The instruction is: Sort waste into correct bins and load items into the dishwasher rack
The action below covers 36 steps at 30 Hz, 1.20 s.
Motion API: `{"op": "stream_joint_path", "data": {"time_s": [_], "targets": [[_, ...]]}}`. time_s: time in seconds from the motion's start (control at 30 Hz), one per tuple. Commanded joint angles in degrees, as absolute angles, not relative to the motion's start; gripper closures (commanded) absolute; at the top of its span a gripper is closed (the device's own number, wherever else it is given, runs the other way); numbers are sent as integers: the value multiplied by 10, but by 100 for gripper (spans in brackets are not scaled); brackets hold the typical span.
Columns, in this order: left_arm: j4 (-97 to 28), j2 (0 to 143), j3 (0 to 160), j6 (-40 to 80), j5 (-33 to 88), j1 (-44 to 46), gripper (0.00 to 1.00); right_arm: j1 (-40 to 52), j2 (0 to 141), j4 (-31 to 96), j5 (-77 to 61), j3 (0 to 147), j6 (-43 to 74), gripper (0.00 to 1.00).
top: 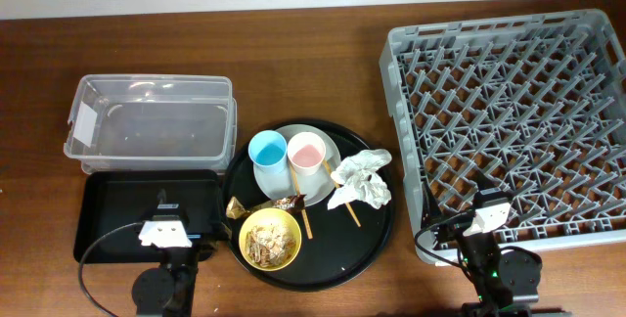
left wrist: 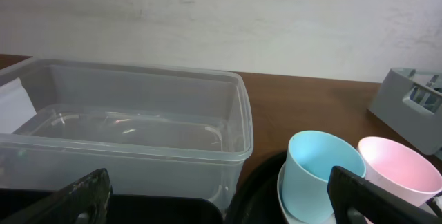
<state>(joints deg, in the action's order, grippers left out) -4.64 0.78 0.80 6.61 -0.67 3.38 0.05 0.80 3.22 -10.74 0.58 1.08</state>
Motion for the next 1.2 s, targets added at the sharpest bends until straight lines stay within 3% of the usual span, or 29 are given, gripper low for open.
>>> {"op": "stream_joint_path", "data": {"time_s": [0.0, 0.77, 0.93, 1.17], "targets": [[-48, 4, 5, 57, -11, 35, 1, 3, 4, 36, -103, 3, 9, 1], [-47, 4, 5, 57, -13, 35, 1, 3, 4, 36, -103, 3, 9, 1], [-41, 4, 11, 58, 54, 35, 1, 3, 4, 36, -103, 3, 9, 1], [-160, 15, 142, 74, 82, 35, 1, 3, 4, 36, -103, 3, 9, 1]]}}
